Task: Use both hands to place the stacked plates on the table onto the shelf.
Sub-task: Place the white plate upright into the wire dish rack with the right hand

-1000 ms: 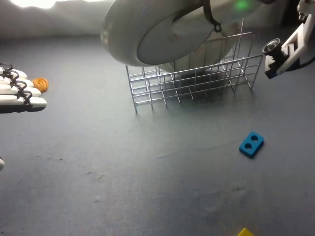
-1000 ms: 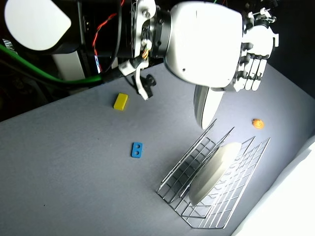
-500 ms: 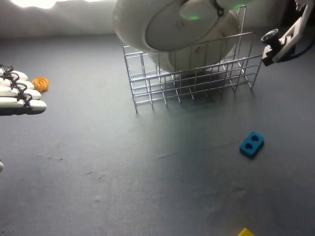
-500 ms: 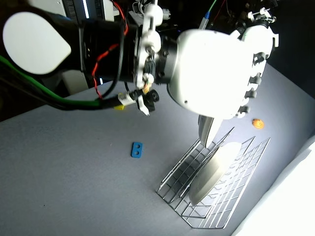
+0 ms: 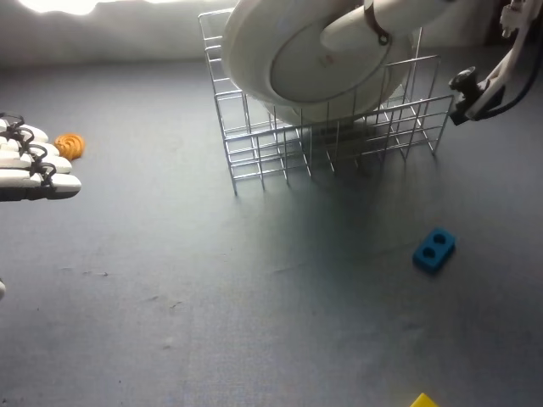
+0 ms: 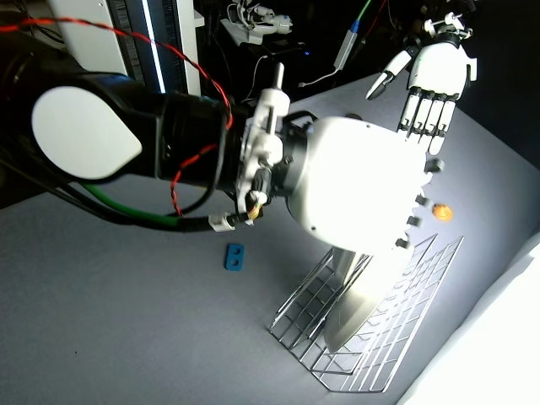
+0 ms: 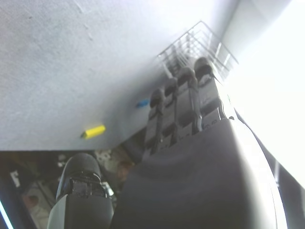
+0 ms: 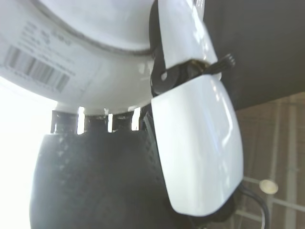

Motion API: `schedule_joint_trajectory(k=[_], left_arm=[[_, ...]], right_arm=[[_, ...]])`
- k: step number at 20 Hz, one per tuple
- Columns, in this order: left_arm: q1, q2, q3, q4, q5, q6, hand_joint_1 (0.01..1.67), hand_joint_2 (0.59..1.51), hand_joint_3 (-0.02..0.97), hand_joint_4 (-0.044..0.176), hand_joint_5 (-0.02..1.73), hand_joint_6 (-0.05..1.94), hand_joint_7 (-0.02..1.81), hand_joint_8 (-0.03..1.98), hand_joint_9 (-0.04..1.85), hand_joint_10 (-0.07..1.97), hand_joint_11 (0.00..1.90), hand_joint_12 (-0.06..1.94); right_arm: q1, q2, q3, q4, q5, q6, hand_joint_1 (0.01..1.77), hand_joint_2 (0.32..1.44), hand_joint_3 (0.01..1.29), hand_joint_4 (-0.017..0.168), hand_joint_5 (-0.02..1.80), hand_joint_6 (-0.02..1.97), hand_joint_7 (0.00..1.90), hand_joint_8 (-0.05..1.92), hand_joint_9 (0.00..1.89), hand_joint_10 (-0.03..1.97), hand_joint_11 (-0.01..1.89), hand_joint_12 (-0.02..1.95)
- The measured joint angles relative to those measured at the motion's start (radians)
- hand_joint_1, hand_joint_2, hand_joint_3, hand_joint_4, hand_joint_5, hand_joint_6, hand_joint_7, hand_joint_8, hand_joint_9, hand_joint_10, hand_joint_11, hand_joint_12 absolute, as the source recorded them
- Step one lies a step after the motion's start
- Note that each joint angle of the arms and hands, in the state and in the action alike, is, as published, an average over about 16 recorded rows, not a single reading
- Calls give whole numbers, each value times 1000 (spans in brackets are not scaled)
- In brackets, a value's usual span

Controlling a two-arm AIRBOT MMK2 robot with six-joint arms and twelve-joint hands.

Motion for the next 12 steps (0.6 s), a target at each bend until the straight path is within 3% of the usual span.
schedule_joint_trajectory(k=[6, 12], left_arm=[[-4, 0, -5, 51, -43, 0, 14, 1138, 16, 2, 128, 14, 122, 1, 109, 9, 19, 191], [-35, 1, -25, 146, -112, -1, 14, 1139, 15, 2, 133, 13, 122, 1, 105, 9, 19, 185]], right_arm=[[-25, -41, 53, 47, -9, -22, 1398, 994, 11, -5, 907, 1081, 1003, 858, 983, 1073, 885, 1151], [-55, -83, 98, 73, -23, -34, 1398, 994, 11, -6, 905, 1085, 999, 855, 982, 1069, 890, 1148]])
